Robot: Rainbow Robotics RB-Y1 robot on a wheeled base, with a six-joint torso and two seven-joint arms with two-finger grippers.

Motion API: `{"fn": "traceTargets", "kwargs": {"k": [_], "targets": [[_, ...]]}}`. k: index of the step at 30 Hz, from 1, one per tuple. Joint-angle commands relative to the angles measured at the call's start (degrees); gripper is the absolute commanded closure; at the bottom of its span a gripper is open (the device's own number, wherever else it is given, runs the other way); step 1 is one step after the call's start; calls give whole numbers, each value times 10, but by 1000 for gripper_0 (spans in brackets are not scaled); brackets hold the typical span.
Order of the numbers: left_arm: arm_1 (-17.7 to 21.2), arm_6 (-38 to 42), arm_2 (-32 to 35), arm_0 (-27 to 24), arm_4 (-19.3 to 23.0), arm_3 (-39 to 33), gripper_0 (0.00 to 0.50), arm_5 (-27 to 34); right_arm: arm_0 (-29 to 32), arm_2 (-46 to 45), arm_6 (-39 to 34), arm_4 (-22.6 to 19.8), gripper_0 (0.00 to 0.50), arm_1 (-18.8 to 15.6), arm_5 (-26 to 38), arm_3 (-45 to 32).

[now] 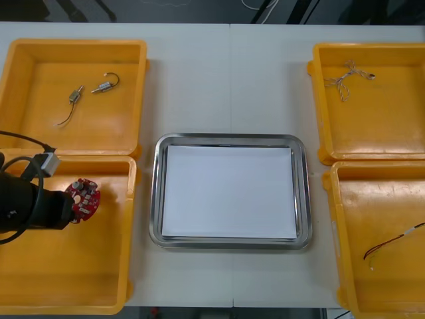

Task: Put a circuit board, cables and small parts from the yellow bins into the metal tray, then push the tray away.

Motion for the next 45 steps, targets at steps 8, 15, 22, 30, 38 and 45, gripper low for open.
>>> {"fn": "traceTargets", "kwargs": {"k": [8, 15, 22, 30, 38, 45], "targets": [[67, -82, 26, 120, -16, -29, 500, -104, 14, 11, 37, -6, 500, -20, -40, 29], [78, -88, 26, 158, -44, -29, 500, -133, 11, 13, 37, -8, 49, -20, -39, 29], [88, -88, 16, 169, -56, -21, 500, -151, 10, 12, 31, -8, 0, -20, -38, 29], [91, -92, -25, 146, -64, 15, 500, -188, -31, -20, 21, -22, 0, -20, 53, 24], [94, -90, -46, 133, -72, 22, 500, -192, -107, -11, -73, -18, 0, -20, 125, 15], [90, -85, -54, 125, -71, 25, 500, -192, -188, 26, -189, 14, 0, -20, 189, 14]]}}
